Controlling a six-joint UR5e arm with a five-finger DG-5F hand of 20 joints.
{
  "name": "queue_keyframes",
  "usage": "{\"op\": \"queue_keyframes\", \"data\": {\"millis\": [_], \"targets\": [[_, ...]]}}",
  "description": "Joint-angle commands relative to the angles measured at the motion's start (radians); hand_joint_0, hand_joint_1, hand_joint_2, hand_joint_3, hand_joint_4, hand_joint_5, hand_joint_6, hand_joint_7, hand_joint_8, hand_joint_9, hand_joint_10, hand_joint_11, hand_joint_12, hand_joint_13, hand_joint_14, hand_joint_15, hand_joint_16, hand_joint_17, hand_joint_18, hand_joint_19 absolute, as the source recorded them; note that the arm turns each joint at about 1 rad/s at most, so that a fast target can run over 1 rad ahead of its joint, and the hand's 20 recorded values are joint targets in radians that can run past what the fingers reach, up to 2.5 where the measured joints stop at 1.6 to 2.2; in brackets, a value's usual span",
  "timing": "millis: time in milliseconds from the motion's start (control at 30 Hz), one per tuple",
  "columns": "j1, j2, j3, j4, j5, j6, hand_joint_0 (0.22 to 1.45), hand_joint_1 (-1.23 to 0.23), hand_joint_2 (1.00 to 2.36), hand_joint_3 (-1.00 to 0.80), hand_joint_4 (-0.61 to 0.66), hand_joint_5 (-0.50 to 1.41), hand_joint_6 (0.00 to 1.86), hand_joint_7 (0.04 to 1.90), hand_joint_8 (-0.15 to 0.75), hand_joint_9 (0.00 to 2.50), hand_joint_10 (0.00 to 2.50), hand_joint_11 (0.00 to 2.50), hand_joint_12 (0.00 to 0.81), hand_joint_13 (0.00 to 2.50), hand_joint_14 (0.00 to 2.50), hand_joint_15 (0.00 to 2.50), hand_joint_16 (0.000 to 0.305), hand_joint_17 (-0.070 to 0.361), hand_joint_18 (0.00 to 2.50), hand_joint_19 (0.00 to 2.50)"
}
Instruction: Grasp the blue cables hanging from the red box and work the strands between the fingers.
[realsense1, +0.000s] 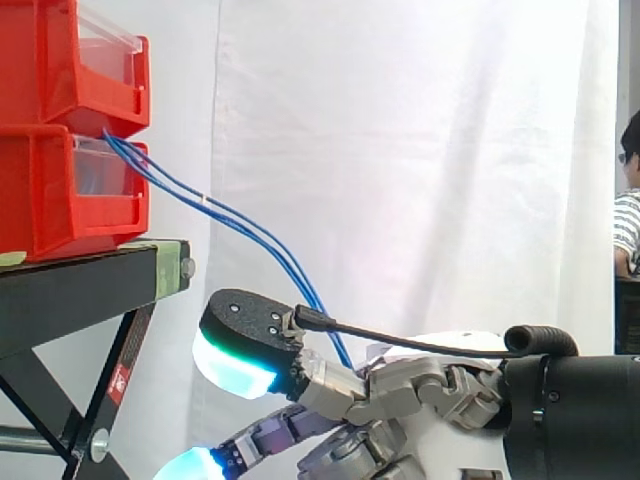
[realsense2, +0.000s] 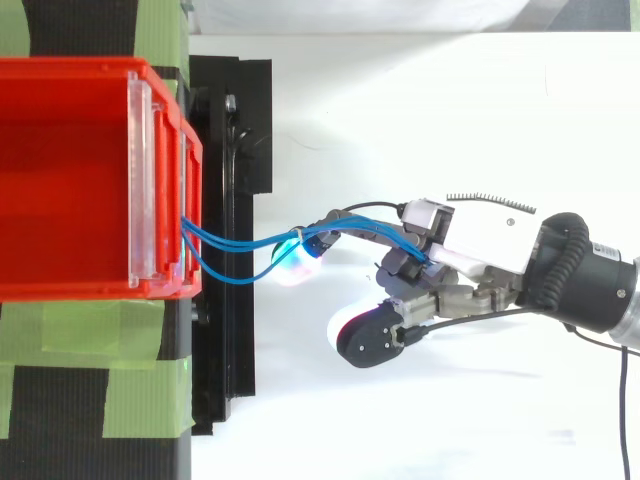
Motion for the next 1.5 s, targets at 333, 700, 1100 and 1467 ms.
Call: {"op": "queue_keyframes", "data": {"millis": [333, 700, 1100, 1467], "targets": [[-0.001, 0.001, -0.001, -0.002, 0.003, 0.011, 0.70, -0.55, 1.00, -1.00, 0.22, 0.02, 0.01, 1.05, 0.508, 1.75, 2.50, 2.50, 0.556, 1.85, 2.50, 1.78, 0.195, 0.146, 2.30, 0.71], [-0.007, 0.058, 0.014, -0.071, 0.018, 0.026, 0.71, -0.55, 1.00, -1.00, 0.22, 0.02, 0.01, 1.06, 0.508, 1.75, 2.50, 2.50, 0.556, 1.85, 2.50, 1.78, 0.195, 0.146, 2.30, 0.71], [-0.007, 0.165, 0.013, -0.276, 0.055, 0.035, 0.70, -0.55, 1.00, -1.00, 0.21, 0.02, 0.01, 1.07, 0.508, 1.75, 2.50, 2.50, 0.556, 1.85, 2.50, 1.78, 0.195, 0.146, 2.30, 0.71], [-0.010, 0.167, 0.013, -0.245, 0.058, 0.081, 0.69, -0.55, 1.00, -1.00, 0.18, 0.01, 0.01, 1.08, 0.508, 1.75, 2.50, 2.50, 0.556, 1.85, 2.50, 1.78, 0.195, 0.146, 2.30, 0.71]]}}
